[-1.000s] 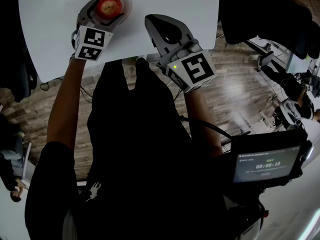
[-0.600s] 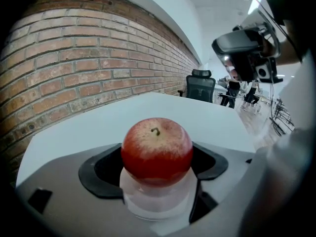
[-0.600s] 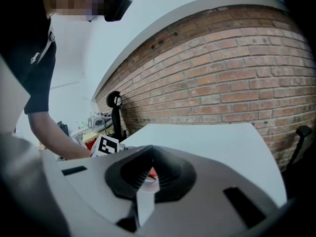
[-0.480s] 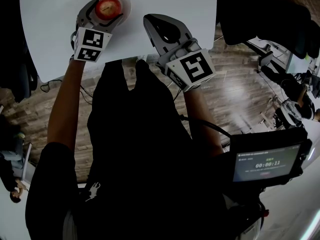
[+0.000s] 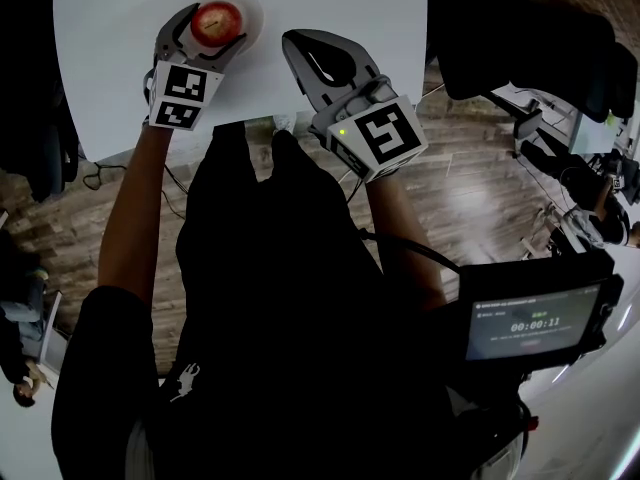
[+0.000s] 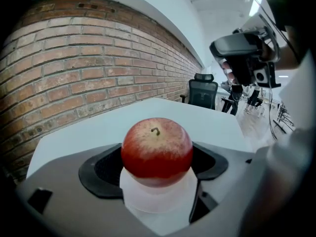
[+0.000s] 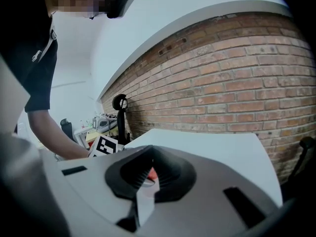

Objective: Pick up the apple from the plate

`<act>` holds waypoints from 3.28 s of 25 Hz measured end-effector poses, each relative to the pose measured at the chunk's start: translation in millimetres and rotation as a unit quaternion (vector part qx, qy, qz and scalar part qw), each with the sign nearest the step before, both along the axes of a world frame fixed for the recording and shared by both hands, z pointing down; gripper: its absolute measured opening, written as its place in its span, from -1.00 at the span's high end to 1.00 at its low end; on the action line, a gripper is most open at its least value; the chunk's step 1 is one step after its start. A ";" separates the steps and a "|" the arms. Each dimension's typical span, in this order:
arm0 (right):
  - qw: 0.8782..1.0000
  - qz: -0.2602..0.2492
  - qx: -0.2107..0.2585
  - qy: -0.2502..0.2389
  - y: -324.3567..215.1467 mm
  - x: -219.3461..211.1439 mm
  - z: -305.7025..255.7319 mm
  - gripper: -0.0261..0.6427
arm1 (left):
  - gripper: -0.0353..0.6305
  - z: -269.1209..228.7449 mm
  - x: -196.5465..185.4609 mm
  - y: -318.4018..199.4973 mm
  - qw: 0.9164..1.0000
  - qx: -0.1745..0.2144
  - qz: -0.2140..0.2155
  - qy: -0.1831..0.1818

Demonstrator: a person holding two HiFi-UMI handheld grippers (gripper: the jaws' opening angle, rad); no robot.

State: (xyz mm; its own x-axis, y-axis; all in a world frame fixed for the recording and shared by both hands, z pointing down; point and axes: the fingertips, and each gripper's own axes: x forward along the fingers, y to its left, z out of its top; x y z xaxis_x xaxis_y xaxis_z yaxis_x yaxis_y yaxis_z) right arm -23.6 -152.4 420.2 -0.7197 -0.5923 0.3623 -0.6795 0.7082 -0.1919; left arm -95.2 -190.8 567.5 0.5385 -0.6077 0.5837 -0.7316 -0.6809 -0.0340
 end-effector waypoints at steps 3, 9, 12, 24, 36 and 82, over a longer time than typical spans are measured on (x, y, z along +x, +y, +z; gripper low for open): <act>1.000 -0.004 0.004 -0.006 -2.5 -5.3 -2.4 0.91 | -0.33 -1.2 -6.1 0.1 1.000 0.000 -0.006 0.000; 1.000 -0.020 0.017 -0.005 -7.5 -13.1 -4.5 0.91 | -0.33 -8.5 -13.0 -0.5 1.000 0.008 -0.017 0.000; 0.999 -0.025 0.022 -0.009 -9.4 -16.6 -6.2 0.91 | -0.33 -12.6 -15.3 1.7 1.000 0.011 -0.023 0.005; 0.998 -0.046 0.042 -0.020 -14.7 -30.5 -14.9 0.91 | -0.33 -27.2 -20.4 8.1 0.999 0.021 -0.043 0.014; 0.994 -0.056 0.083 -0.044 21.2 3.9 -74.4 0.91 | -0.33 -115.5 13.8 38.3 0.996 0.076 -0.052 0.013; 0.989 -0.076 0.117 -0.053 45.9 12.0 -106.1 0.91 | -0.33 -209.1 40.7 94.1 0.992 0.119 -0.027 0.035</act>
